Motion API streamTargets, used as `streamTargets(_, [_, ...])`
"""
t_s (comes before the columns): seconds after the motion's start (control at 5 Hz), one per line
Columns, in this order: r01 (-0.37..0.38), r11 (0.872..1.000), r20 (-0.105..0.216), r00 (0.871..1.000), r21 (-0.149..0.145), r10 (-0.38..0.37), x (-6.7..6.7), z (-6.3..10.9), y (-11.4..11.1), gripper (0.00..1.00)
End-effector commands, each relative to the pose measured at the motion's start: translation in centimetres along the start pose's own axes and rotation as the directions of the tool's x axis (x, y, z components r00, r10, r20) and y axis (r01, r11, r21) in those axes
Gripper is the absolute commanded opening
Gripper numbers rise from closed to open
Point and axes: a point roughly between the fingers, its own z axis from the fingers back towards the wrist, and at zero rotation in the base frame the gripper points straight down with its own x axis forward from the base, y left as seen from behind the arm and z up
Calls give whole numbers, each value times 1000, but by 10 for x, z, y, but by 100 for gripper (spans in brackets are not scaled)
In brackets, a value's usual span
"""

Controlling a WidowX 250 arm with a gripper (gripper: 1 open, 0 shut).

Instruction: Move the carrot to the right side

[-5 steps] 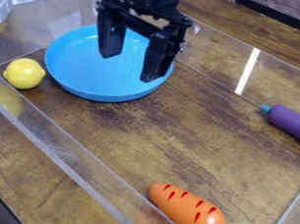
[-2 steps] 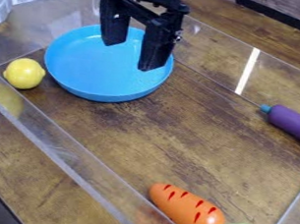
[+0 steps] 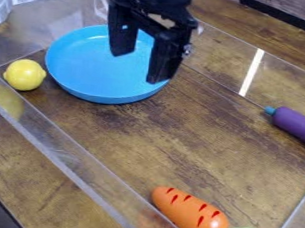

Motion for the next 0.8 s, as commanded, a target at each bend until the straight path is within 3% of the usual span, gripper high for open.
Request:
streamTargets(0.0, [-67,998,51,997,20,66,11,13,3,100])
streamTargets(0.6, [-195,980,66,979,44,192,12,28,2,100])
